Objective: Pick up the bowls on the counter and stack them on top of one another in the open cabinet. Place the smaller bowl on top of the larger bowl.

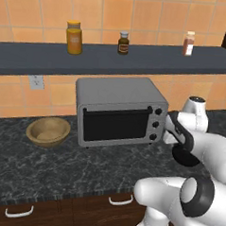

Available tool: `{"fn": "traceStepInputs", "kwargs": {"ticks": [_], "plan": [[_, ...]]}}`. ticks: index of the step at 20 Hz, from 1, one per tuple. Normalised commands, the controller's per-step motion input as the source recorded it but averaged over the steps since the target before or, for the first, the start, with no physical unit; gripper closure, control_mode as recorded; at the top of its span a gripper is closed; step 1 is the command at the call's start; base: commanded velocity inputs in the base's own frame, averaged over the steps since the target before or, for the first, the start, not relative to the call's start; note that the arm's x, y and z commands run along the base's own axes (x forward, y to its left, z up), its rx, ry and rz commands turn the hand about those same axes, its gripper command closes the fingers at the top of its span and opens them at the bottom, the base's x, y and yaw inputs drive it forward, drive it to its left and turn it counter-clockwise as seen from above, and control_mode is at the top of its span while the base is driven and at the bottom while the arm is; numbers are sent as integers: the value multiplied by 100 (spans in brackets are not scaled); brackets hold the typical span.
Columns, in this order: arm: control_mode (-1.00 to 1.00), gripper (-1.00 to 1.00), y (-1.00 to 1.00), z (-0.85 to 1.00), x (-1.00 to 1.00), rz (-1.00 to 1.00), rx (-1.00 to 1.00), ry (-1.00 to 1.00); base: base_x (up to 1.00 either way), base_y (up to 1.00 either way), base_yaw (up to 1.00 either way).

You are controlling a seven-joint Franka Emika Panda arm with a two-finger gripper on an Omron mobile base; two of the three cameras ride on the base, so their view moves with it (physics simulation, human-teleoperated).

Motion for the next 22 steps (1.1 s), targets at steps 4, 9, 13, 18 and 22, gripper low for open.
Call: {"fn": "traceStepInputs", "kwargs": {"ticks": [4, 9, 13, 18, 22], "plan": [[-100, -100, -19, -65, 13, 0, 0, 7, 0, 0, 0], [-100, -100, -17, -54, 5, 0, 0, 0, 0, 0, 0], [-100, -100, -1, -33, 1, 0, 0, 0, 0, 0, 0], [-100, -100, 0, -34, -5, 0, 0, 0, 0, 0, 0], [-100, -100, 0, -2, 0, 0, 0, 0, 0, 0, 0]]}}
